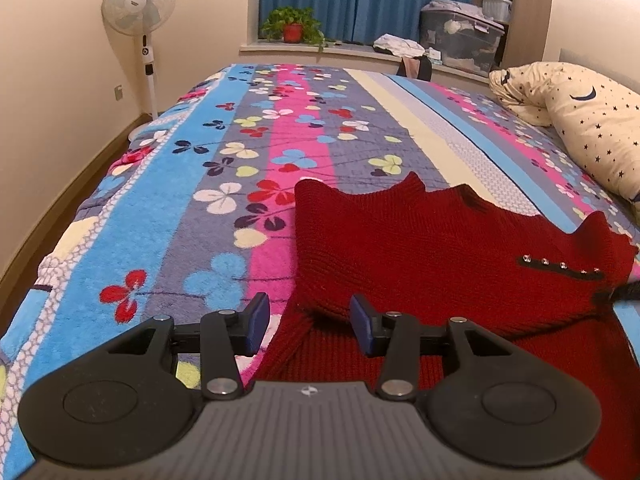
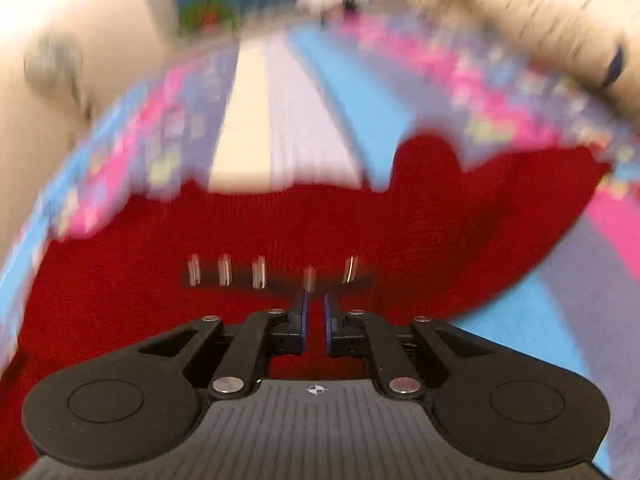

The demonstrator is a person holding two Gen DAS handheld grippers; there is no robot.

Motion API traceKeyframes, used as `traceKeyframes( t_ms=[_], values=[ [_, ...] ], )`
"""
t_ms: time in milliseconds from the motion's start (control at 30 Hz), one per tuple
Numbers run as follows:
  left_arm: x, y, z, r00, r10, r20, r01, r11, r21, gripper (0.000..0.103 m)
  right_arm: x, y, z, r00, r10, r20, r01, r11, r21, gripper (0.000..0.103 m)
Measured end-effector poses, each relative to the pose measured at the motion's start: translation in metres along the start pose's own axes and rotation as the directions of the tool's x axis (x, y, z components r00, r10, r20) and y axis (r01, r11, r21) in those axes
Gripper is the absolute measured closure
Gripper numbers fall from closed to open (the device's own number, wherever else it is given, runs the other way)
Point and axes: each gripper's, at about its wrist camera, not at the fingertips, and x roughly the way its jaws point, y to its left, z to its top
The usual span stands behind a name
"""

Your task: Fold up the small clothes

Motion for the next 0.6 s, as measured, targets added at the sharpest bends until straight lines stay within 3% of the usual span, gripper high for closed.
traceKeyframes(
  t_ms=[67, 167, 233, 300, 467, 500, 567, 600],
  values=[
    [0.001, -0.001, 0.0, 1.0, 0.001, -0.001, -0.001, 1.0, 0.007, 0.053, -0.006, -0.007, 0.003, 1.0, 0.011, 0.03, -0.013, 0.999, 0.053, 0.094],
    [-0.001, 0.001, 0.002, 1.0, -0.003, 0.004, 0.003, 1.0, -0.006, 0.053, -0.037, -0.015, 0.011, 0.983, 0.05, 0.175, -0.066, 0.994, 0.086, 0.092],
    [0.0, 0.002, 0.003, 1.0, -0.006, 0.005, 0.007, 1.0, -0.013, 0.053, -0.05, -0.024, 0.016, 0.965, 0.062, 0.254, -0.094, 0.989, 0.115, 0.083],
    [0.0, 0.001, 0.003, 1.0, -0.009, 0.005, 0.009, 1.0, -0.01, 0.053, -0.054, -0.039, 0.024, 0.954, 0.012, 0.299, -0.062, 0.986, 0.158, 0.076],
    [0.002, -0.001, 0.002, 1.0, -0.011, 0.001, 0.011, 1.0, -0.002, 0.053, -0.051, -0.106, 0.037, 0.942, -0.083, 0.324, -0.026, 0.948, 0.316, 0.076],
    [0.003, -0.001, 0.002, 1.0, -0.01, 0.0, 0.01, 1.0, -0.002, 0.053, -0.048, -0.12, 0.039, 0.941, -0.11, 0.321, -0.009, 0.938, 0.347, 0.078],
    [0.004, -0.001, 0.002, 1.0, -0.01, -0.005, 0.01, 1.0, -0.001, 0.053, -0.035, -0.141, 0.042, 0.94, -0.156, 0.304, 0.022, 0.916, 0.4, 0.093],
    [0.005, -0.001, 0.002, 1.0, -0.011, -0.007, 0.011, 1.0, 0.0, 0.053, -0.031, -0.152, 0.042, 0.938, -0.17, 0.303, 0.026, 0.904, 0.426, 0.093]
  ],
)
